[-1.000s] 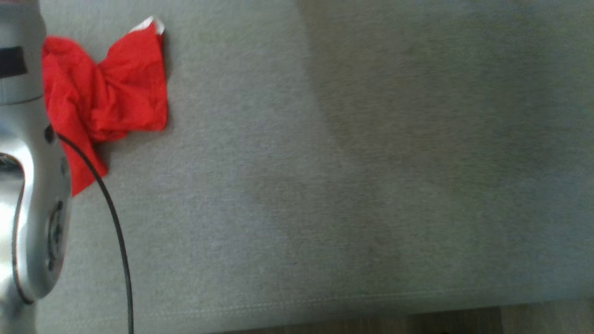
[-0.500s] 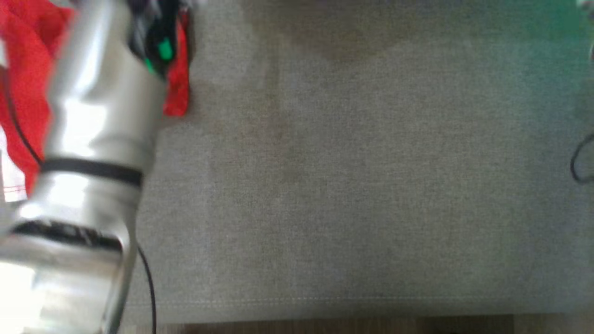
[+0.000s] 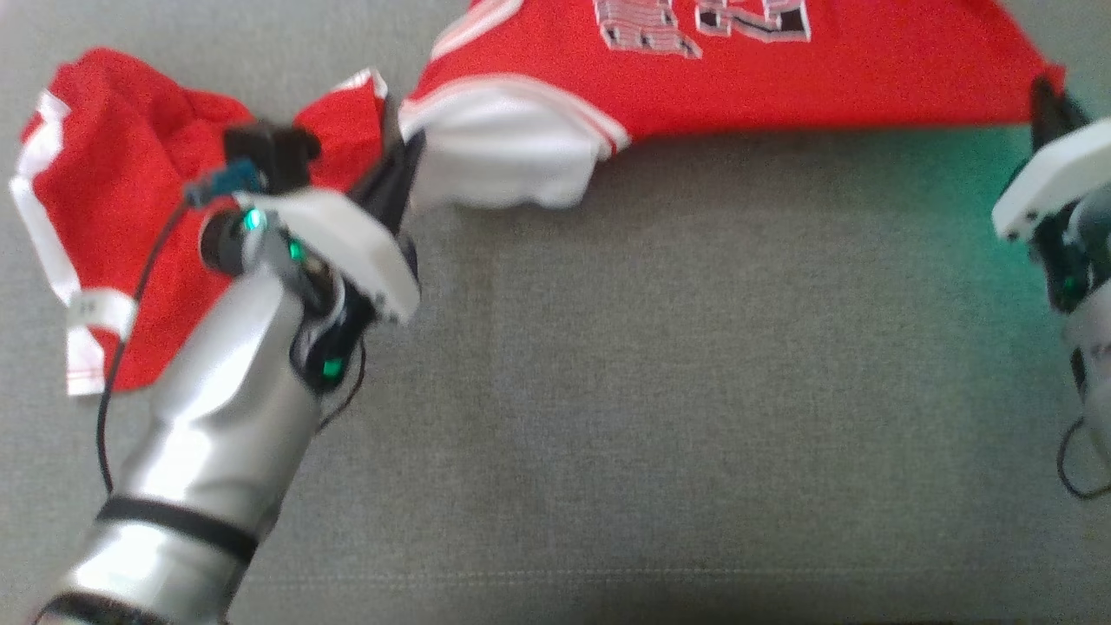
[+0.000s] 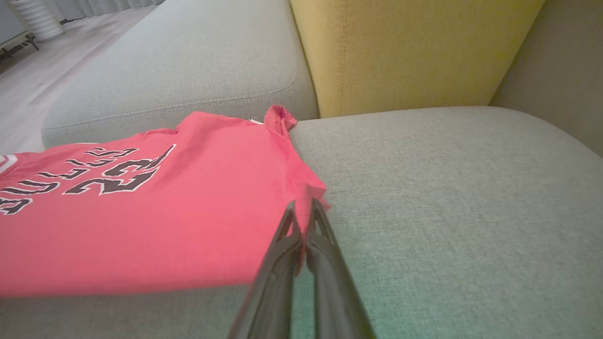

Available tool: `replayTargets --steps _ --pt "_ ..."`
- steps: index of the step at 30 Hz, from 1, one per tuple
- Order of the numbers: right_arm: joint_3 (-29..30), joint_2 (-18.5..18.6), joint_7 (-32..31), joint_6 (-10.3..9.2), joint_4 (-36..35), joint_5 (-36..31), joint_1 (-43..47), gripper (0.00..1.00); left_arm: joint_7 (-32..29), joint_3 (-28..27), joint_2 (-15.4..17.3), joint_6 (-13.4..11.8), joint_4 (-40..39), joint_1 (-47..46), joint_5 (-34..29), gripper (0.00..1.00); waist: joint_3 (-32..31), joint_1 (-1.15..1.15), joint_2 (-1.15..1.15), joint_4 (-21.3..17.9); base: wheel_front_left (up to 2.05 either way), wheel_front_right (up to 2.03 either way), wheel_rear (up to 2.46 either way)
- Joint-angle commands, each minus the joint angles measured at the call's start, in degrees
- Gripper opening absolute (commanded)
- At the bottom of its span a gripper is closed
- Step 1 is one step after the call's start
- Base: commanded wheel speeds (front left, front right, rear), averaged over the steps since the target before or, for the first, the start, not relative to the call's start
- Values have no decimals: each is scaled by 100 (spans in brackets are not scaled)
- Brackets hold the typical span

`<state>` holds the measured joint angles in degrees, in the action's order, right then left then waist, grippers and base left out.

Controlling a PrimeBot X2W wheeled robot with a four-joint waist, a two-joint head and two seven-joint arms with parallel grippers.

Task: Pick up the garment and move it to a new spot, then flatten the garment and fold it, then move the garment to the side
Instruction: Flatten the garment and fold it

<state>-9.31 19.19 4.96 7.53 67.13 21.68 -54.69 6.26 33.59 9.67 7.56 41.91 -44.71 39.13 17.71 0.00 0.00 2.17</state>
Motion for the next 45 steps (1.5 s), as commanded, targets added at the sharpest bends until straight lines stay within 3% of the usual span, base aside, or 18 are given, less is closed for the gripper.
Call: replayTargets --steps 1,4,11,25,30,35,40,45 --pt "-186 139 -10 -4 -240 122 62 0 -18 -89 342 -10 -282 -38 41 0 -238 0 0 9 0 0 0" --pt "-580 310 -185 -4 -374 451 471 0 -101 171 641 -9 -678 443 43 0 -547 0 0 43 0 0 0" --pt "-1040 552 -533 -4 -524 1018 1080 0 -263 604 1003 -8 -1327 1167 -81 0 -1002 0 0 53 0 0 0" --pt "-1846 920 -1472 -4 -1173 1959 2262 0 -1033 837 1722 -119 -2711 2425 310 0 -1861 0 0 -51 0 0 0" --pt "-1875 1058 -1891 -4 -1396 2244 2600 0 -1365 862 2024 -209 -3262 2774 480 0 -1974 0 0 -82 0 0 0" --pt "-1756 1265 -2639 -4 -1986 2688 3049 0 -1649 773 2354 -473 -4002 3124 675 0 -1993 0 0 -134 0 0 0" --pt "-1538 1427 -2841 -4 -2437 2602 3094 0 -1713 680 2408 -628 -4275 3089 708 0 -1849 0 0 -177 0 0 0" --pt "-1211 1362 -2978 -4 -2596 2315 2834 0 -1790 574 2371 -657 -4298 2724 687 0 -1562 0 0 -168 0 0 0"
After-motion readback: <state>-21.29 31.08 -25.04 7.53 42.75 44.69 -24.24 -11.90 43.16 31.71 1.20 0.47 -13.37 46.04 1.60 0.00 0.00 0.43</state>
